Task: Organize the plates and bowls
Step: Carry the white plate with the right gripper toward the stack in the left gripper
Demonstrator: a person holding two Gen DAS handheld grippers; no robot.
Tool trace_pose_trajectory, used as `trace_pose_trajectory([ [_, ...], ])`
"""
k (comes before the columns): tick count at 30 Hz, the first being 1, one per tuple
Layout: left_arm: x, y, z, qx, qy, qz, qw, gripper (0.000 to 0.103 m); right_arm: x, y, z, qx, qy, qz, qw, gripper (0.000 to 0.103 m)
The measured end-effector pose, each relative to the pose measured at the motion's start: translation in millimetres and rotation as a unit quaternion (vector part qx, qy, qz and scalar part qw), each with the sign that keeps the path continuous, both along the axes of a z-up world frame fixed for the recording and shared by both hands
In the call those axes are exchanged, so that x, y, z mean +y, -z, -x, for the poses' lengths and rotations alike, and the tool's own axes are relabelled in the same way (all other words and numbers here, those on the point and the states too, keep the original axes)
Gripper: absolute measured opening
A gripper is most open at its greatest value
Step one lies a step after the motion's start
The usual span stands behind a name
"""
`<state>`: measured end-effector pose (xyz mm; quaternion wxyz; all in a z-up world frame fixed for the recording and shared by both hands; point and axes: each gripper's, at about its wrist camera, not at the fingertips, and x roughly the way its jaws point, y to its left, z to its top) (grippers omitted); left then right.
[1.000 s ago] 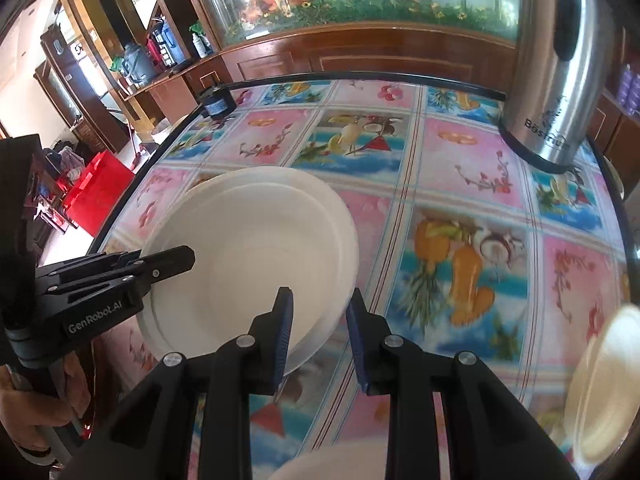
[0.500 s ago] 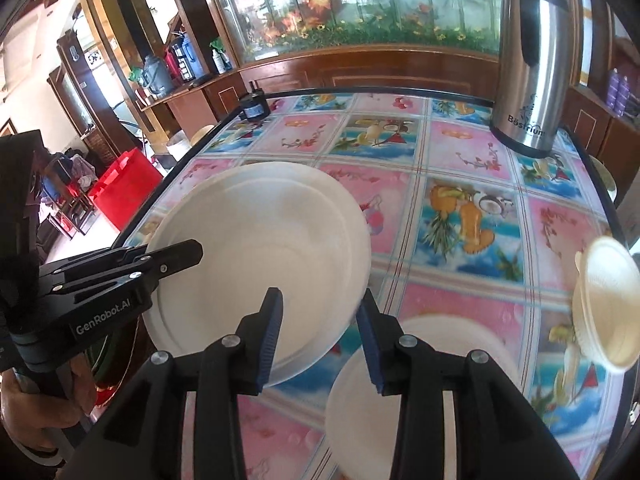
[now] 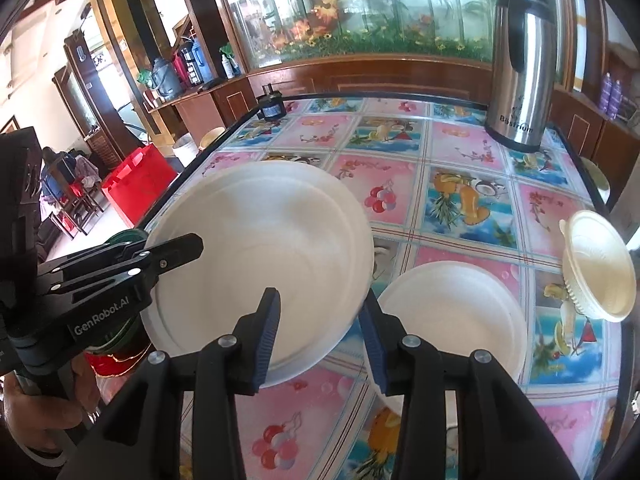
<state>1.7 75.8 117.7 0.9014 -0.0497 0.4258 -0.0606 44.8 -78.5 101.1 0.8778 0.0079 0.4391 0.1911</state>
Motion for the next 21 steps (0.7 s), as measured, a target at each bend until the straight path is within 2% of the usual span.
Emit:
trace_pose_trajectory([
  [11,17,7,19,0.007,-0.009,0.014,0.9998,0.014,13,-7,22,-0.011,-0.014,0.013,1.000,0.044],
  [15,35,2,28,0.004,-0.019,0.016,0.9997,0.015,27,-16,27,-0.020,-0.028,0.016,0.999,0.044],
  [21,83,-13,50,-0.013,-0.052,0.005,0.9986,0.015,70,-26,33,-0.032,-0.070,0.014,0.997,0.044],
])
